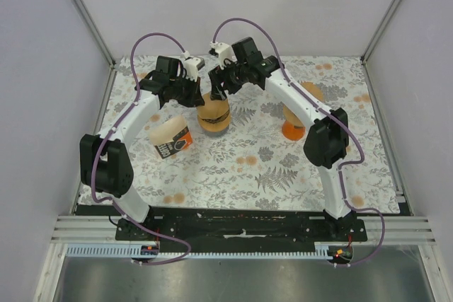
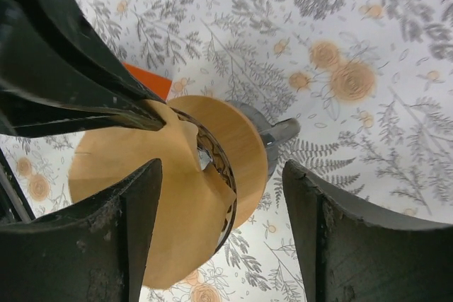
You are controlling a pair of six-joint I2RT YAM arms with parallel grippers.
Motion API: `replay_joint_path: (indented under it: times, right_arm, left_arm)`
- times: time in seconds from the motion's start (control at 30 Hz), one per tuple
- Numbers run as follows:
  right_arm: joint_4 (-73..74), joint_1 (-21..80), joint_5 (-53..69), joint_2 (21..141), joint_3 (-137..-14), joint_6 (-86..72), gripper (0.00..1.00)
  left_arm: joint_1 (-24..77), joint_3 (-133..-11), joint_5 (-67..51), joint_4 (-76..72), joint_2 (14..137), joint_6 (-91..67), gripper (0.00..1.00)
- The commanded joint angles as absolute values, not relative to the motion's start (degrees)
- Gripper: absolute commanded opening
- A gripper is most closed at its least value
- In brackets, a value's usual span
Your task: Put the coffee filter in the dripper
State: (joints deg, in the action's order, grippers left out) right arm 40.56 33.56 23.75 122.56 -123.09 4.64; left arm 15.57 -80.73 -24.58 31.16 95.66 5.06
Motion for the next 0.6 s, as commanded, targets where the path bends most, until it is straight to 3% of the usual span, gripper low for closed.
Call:
replay_joint_path:
  times: [0.0,0.1,0.4,0.47,0.5,0.57]
  right_arm:
    - [37.7,33.8,28.6,124.1,-122.3,6.4,0.75]
    - [37.4,33.7,28.5,125.0,-121.6,7.2,0.63]
    - [35.6,33.5,27.3,125.0,-117.4,10.0,0.03]
    - [35.4,33.5,27.4,125.0,-117.2,10.2,0.01]
    - [35.2,33.4,27.4,124.9,-116.8,10.4,0.05]
    - [34.3,33.4,26.8,124.3,-115.8,10.5,0.26]
  left_arm:
    - [16.0,-80.9,-23.8,34.6,96.0,8.5,0.02]
    - [16.0,-80.9,-23.6,34.7,95.9,8.5,0.02]
    - [16.2,-80.9,-23.3,34.2,96.2,8.5,0.02]
    - [16.2,-81.0,-23.3,34.2,96.2,8.3,0.02]
    - [16.2,-81.0,-23.4,34.2,96.2,8.2,0.02]
    - [16.2,-81.0,-23.5,34.2,96.3,8.3,0.02]
